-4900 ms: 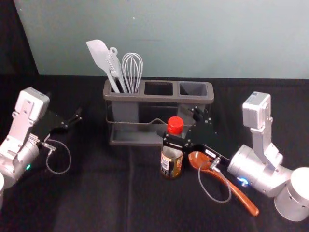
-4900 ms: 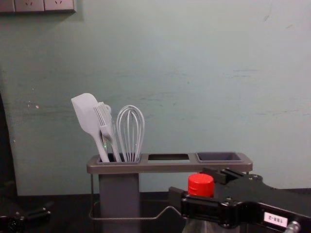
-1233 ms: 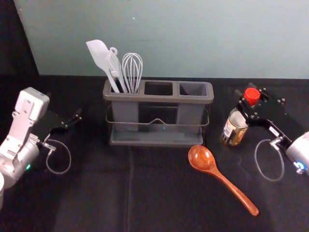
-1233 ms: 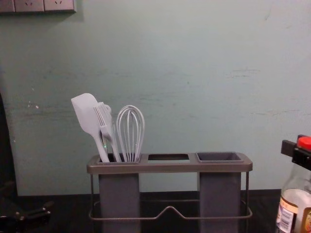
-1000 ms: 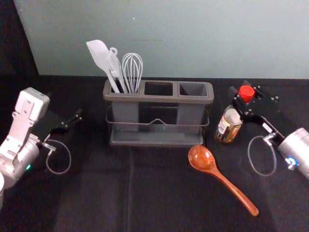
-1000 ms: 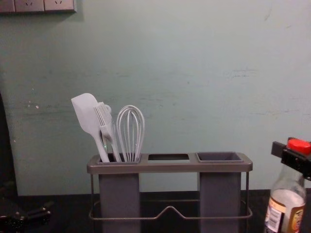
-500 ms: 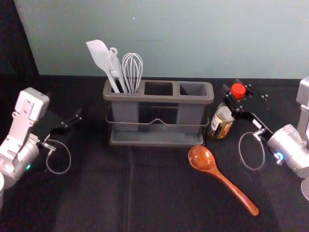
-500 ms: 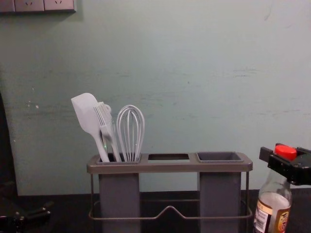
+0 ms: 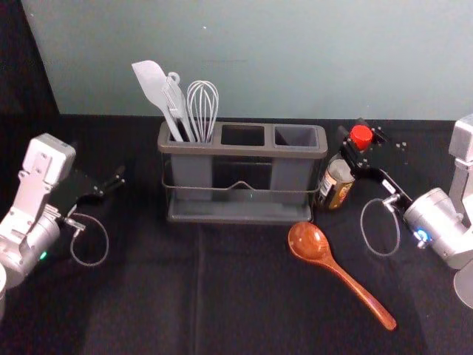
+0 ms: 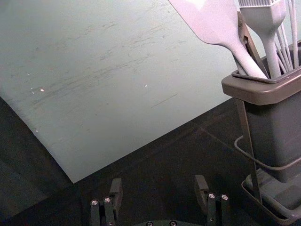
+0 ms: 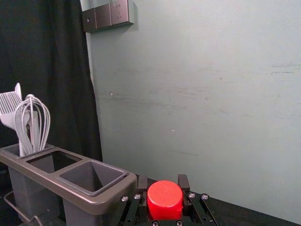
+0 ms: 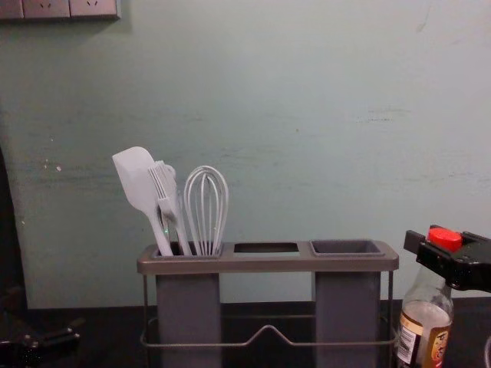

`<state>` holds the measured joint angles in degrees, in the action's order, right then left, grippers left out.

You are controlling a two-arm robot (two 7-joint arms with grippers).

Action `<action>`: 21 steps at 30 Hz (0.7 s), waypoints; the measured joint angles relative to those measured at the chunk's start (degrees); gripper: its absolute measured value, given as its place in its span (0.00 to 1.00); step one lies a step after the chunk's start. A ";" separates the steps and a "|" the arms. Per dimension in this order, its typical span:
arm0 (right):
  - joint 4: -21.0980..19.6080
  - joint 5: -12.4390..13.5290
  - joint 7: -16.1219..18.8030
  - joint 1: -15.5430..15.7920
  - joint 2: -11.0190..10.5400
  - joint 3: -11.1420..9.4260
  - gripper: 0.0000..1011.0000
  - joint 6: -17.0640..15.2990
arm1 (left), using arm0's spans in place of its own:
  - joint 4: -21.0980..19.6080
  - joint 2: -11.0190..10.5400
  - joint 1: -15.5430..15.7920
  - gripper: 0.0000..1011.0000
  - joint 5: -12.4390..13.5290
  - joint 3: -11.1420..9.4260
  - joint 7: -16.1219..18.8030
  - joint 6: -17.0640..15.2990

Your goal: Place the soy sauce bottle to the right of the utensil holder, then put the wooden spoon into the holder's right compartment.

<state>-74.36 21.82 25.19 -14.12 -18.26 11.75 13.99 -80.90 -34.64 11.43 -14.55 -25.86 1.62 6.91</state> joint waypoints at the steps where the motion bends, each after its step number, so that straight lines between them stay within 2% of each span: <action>1: 0.00 -0.03 0.00 -0.03 0.02 0.00 0.39 0.00 | 0.00 0.00 0.00 0.99 0.00 0.00 0.00 0.00; 13: 0.41 -0.97 0.03 -0.77 0.16 0.54 0.39 -0.69 | 0.00 0.00 0.00 0.99 0.00 0.00 0.00 0.00; 16: 0.54 -1.02 0.02 -0.88 0.26 0.56 0.43 -0.90 | 0.00 0.00 0.00 0.99 0.00 0.00 0.00 0.00; 21: 0.30 -0.58 -0.12 -0.78 0.43 0.35 0.61 -1.20 | 0.00 0.00 0.00 0.99 0.00 0.00 0.00 0.00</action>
<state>-74.06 21.24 25.07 -14.90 -17.83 12.10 12.80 -80.90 -34.64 11.43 -14.55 -25.86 1.62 6.91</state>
